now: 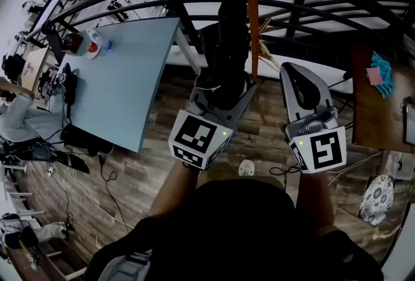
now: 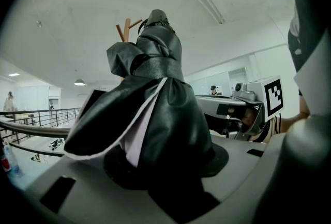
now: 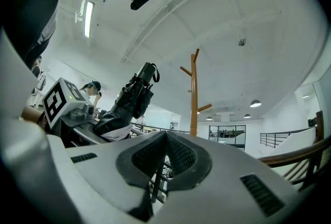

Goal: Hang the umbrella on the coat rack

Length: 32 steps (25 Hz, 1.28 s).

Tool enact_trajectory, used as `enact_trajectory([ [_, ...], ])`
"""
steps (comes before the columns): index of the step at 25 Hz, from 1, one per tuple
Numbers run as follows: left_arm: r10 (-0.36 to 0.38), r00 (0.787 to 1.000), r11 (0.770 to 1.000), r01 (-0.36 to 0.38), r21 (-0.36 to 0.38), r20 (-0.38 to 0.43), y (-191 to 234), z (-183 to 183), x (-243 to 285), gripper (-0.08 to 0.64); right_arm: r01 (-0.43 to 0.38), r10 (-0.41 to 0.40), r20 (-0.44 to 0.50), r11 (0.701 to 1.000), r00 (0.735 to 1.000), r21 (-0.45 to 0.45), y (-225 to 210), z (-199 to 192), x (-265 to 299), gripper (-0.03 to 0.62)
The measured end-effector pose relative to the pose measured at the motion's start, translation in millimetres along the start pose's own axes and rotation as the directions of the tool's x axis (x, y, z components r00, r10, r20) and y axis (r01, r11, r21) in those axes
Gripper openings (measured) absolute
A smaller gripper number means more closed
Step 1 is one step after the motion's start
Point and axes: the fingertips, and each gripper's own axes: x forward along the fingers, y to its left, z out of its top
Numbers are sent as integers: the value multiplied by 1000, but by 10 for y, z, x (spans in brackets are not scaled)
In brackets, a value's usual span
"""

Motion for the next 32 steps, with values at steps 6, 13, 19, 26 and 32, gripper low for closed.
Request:
enact_trajectory([
  [6, -5, 1000, 1000, 5, -3, 3, 23, -46, 23, 209, 5, -5, -6, 1000, 1000, -5, -16, -55, 18, 31],
  [13, -12, 1000, 1000, 12, -5, 1, 121, -75, 15, 209, 15, -15, -4, 1000, 1000, -12, 10, -49, 112, 31],
  [19, -38, 999, 999, 38, 16, -4, 352, -142, -14, 209, 45, -46, -18, 999, 999, -16, 54, -94, 312, 31],
  [26, -84, 996, 996, 84, 0, 0, 757, -133, 124, 209, 96, -97, -49, 995, 994, -27, -22, -156, 688, 31],
  [32, -128, 992, 992, 128, 3, 9, 1091, -97, 131, 209, 144, -145, -54, 989, 988, -19, 9, -126, 985, 31],
])
